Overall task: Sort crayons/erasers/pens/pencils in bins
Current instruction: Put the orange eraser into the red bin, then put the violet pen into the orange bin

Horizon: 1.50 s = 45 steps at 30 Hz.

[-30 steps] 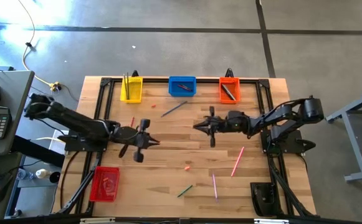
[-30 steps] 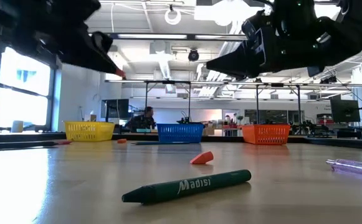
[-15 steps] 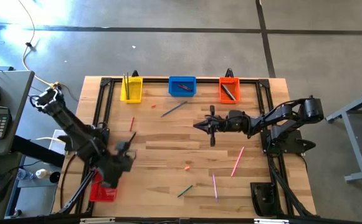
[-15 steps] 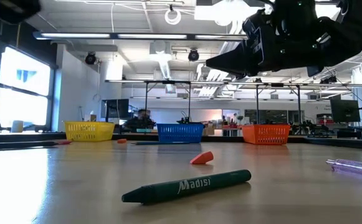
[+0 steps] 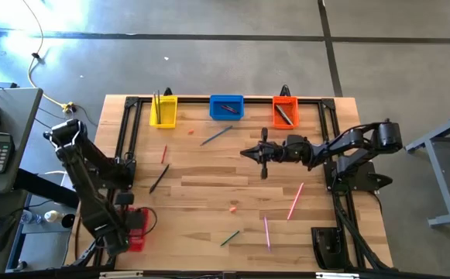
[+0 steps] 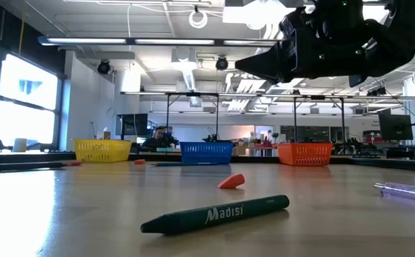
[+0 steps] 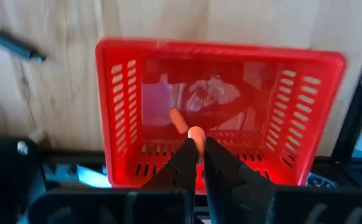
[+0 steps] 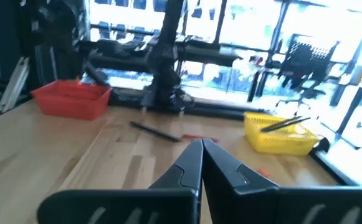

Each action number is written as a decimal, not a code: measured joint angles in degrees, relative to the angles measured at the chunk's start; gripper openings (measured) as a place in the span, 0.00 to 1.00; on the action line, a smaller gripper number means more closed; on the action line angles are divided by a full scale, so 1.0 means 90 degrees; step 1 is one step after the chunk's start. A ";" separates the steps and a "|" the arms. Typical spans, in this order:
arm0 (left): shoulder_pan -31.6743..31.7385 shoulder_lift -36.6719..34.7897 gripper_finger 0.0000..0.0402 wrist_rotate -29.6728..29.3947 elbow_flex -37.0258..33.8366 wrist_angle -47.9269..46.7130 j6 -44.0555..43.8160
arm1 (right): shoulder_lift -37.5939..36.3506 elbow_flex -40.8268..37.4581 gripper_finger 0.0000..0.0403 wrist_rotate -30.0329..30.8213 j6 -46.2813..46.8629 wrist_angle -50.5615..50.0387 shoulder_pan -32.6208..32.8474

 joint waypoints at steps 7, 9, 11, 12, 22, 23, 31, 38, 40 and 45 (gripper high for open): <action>-0.0186 0.0329 0.00 -0.0035 -0.0001 0.0024 -0.0343 | 0.0000 0.0002 0.00 -0.0278 0.0022 0.0159 -0.0408; -0.0148 0.0473 0.00 -0.0047 -0.0001 0.0094 -0.0153 | 0.0000 0.0002 0.00 -0.0285 0.0000 0.0270 -0.0473; -0.0071 0.0667 0.00 -0.0010 -0.0001 0.0147 0.0070 | 0.0000 0.0002 0.00 -0.0295 0.0007 0.0347 -0.0522; -0.0037 0.0769 0.00 -0.0007 -0.0001 0.0174 0.0168 | 0.0000 0.0002 0.00 -0.0303 0.0011 0.0361 -0.0540; 0.0298 0.1451 0.09 0.0162 -0.0001 0.0435 0.0942 | 0.0000 0.0005 0.00 -0.0682 0.0007 0.0317 -0.0657; 0.0323 0.1460 0.11 0.0206 -0.0002 0.0420 0.0975 | 0.0000 0.0005 0.00 -0.0676 0.0032 0.0318 -0.0676; 0.0415 0.1302 0.25 0.0372 -0.0004 0.0396 0.1413 | 0.0000 0.0005 0.00 -0.0677 -0.0070 0.0322 -0.0702; 0.0425 0.0607 0.29 0.0321 -0.0004 0.0302 0.1569 | 0.0000 0.0007 0.00 -0.0668 -0.0159 0.0617 -0.0765; 0.0440 0.0276 0.27 0.0028 -0.0004 0.0303 0.1569 | 0.0000 0.0007 0.00 -0.0658 -0.0116 0.0647 -0.0806; 0.0647 -0.0525 0.17 -0.1095 -0.0004 0.0472 0.1754 | 0.0000 0.0007 0.00 -0.0635 -0.0119 0.0648 -0.0843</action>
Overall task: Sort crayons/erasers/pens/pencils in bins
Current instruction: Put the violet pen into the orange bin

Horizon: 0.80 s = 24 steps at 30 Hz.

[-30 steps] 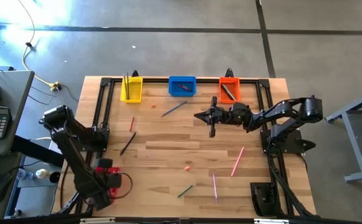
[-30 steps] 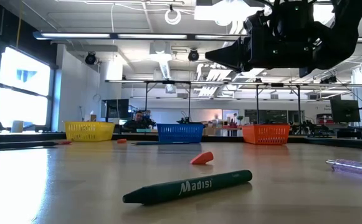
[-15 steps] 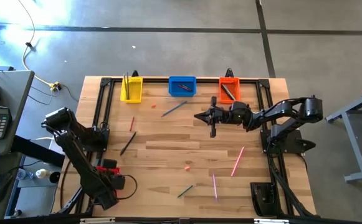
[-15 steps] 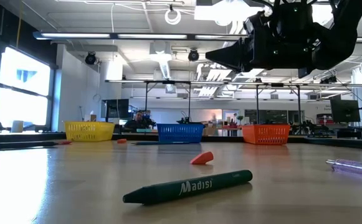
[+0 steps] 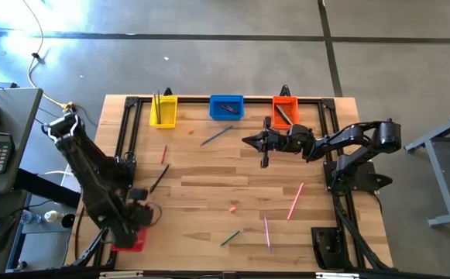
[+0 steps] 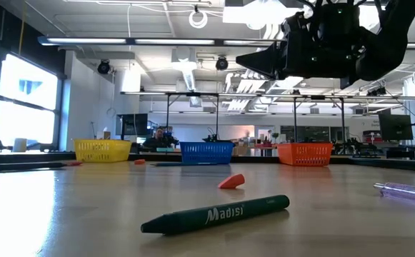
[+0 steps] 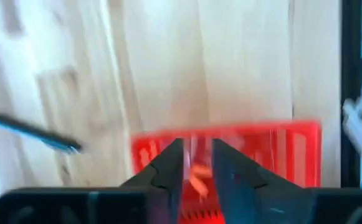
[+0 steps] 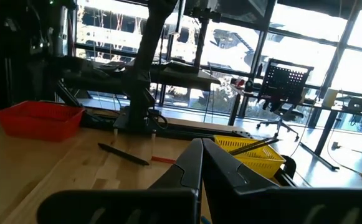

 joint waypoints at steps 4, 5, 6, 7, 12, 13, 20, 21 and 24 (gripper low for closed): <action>0.0514 -0.0500 0.05 -0.0509 -0.0075 0.0591 0.0699 | 0.0000 0.0000 0.00 0.0000 0.0053 -0.0002 0.0000; 0.0696 -0.0626 0.03 -0.0542 -0.0161 0.0834 0.0977 | 0.0000 0.0000 0.00 0.0000 0.0110 -0.0017 0.0000; 0.0898 -0.0725 0.01 -0.0580 -0.0275 0.1094 0.1265 | 0.0000 0.0000 0.00 0.0000 0.0143 -0.0032 0.0000; 0.1123 -0.0823 0.01 -0.0625 -0.0421 0.1433 0.1577 | 0.0000 0.0000 0.00 0.0000 0.0151 -0.0037 0.0000; 0.2314 -0.1151 0.02 -0.0392 -0.1367 0.3647 0.3215 | 0.0000 0.0000 0.00 0.0000 0.0170 -0.0064 0.0002; 0.2545 -0.1171 0.01 -0.0235 -0.1584 0.4259 0.3535 | 0.0000 0.0000 0.00 -0.0001 0.0198 -0.0088 0.0002; 0.3743 -0.1110 0.00 0.0502 -0.3334 0.8894 0.4844 | 0.0000 0.0002 0.00 0.0108 0.0340 -0.0170 0.0022; 0.3861 -0.1060 0.00 0.0474 -0.3612 0.9597 0.4947 | 0.0000 0.0002 0.00 0.0124 0.0333 -0.0189 0.0019; 0.4207 -0.0867 0.00 0.0314 -0.4370 1.1715 0.5159 | 0.0000 0.0002 0.00 0.0127 0.0342 -0.0191 0.0019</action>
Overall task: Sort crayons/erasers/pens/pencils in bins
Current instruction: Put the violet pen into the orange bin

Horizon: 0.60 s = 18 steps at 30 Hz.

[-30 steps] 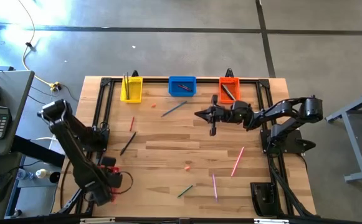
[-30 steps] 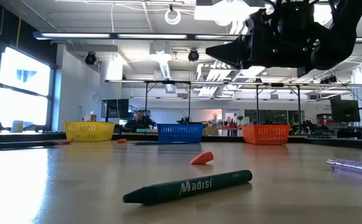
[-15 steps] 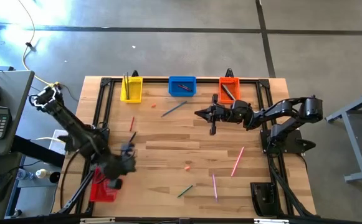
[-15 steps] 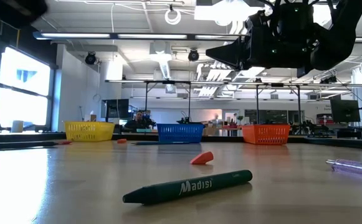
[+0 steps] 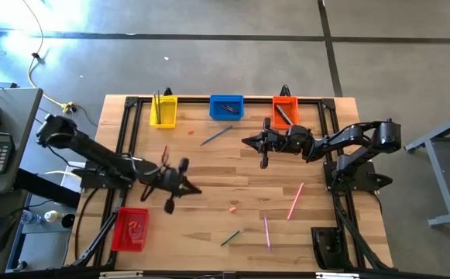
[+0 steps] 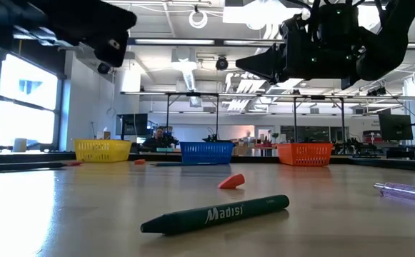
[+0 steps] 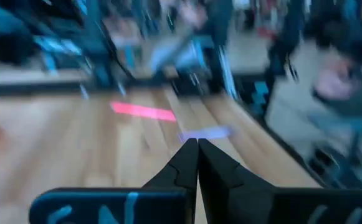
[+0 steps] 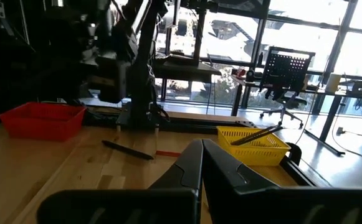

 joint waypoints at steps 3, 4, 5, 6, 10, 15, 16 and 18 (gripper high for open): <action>0.0366 0.0206 0.00 -0.0142 -0.0536 0.1421 0.0124 | 0.0000 0.0000 0.00 0.0001 0.0021 -0.0067 0.0000; 0.0488 0.0269 0.00 -0.0150 -0.0637 0.1739 0.0182 | 0.0000 0.0000 0.00 0.0002 0.0107 -0.0137 0.0000; 0.0619 0.0324 0.00 -0.0161 -0.0718 0.1941 0.0246 | 0.0000 0.0000 0.00 0.0007 0.0123 -0.0203 0.0000; 0.0754 0.0349 0.00 -0.0159 -0.0799 0.2031 0.0312 | 0.0000 0.0000 0.00 0.0044 0.0120 -0.0281 -0.0002; 0.1388 0.0490 0.00 -0.0144 -0.0922 0.2265 0.0352 | 0.0002 0.0000 0.00 0.0401 0.0102 -0.0369 -0.0005; 0.1958 0.0499 0.00 0.0467 -0.0938 0.2298 0.0276 | 0.0002 0.0029 0.00 0.0443 -0.0058 -0.0368 -0.0015; 0.2014 0.0490 0.00 0.0618 -0.0940 0.2297 0.0276 | 0.0004 0.0098 0.00 0.0445 -0.0058 -0.0448 -0.0012; 0.2098 0.0440 0.00 0.0800 -0.0941 0.2284 0.0344 | 0.0005 0.0275 0.00 0.0442 -0.0068 -0.0601 0.0006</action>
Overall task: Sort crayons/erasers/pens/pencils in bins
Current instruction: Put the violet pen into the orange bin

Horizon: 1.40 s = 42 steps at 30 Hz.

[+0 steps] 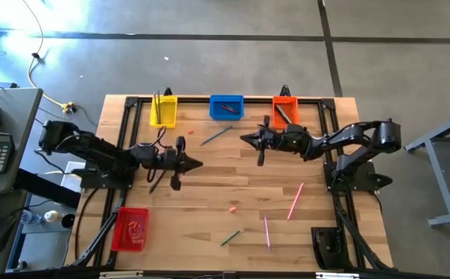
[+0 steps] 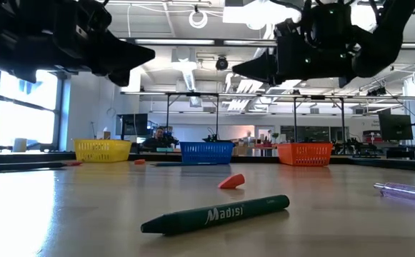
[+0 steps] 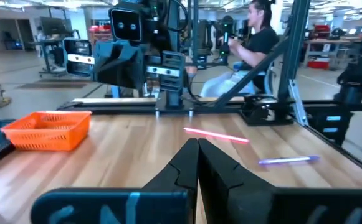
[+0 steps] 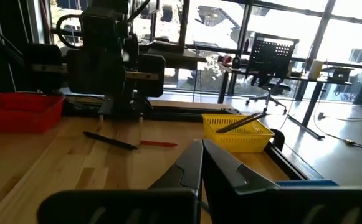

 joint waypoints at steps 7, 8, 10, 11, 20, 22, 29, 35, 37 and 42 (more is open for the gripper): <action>0.0023 -0.0023 0.00 -0.0046 0.0000 -0.0130 0.0114 | -0.0002 0.1427 0.00 0.0455 -0.0197 -0.2874 0.0594; 0.0008 -0.0025 0.00 -0.0046 0.0000 -0.0167 0.0105 | -0.0002 0.1639 0.00 0.0653 -0.0172 -0.3363 0.0723; -0.0026 -0.0026 0.00 -0.0046 0.0000 -0.0212 0.0102 | -0.0001 0.2000 0.00 0.1101 -0.0036 -0.4271 0.0983; -0.0027 -0.0026 0.00 -0.0046 0.0000 -0.0209 0.0103 | 0.0000 0.2154 0.00 0.1325 0.0037 -0.4653 0.1113; -0.0097 -0.0030 0.01 -0.0049 0.0000 0.0066 -0.0021 | -0.0001 0.3164 0.00 0.2438 0.1303 -0.7442 0.2278; -0.0138 -0.0052 0.01 -0.0049 0.0000 0.0027 -0.0023 | -0.0001 0.3309 0.00 0.2624 0.1654 -0.7896 0.2581; -0.0329 -0.0247 0.01 -0.0069 0.0000 -0.0142 -0.0019 | -0.0002 0.3672 0.00 0.2985 0.3109 -0.8999 0.3609; -0.0433 -0.0400 0.01 -0.0443 0.0000 -0.0355 0.0160 | -0.0002 0.3737 0.00 0.2999 0.4739 -0.9530 0.4302; -0.0443 -0.0439 0.01 -0.0551 0.0000 -0.0426 0.0210 | -0.0002 0.3737 0.00 0.3054 0.5257 -0.9668 0.4520; -0.0444 -0.0591 0.01 -0.0576 0.0000 -0.0560 0.0209 | -0.0002 0.3737 0.00 0.3468 0.6281 -0.9886 0.4994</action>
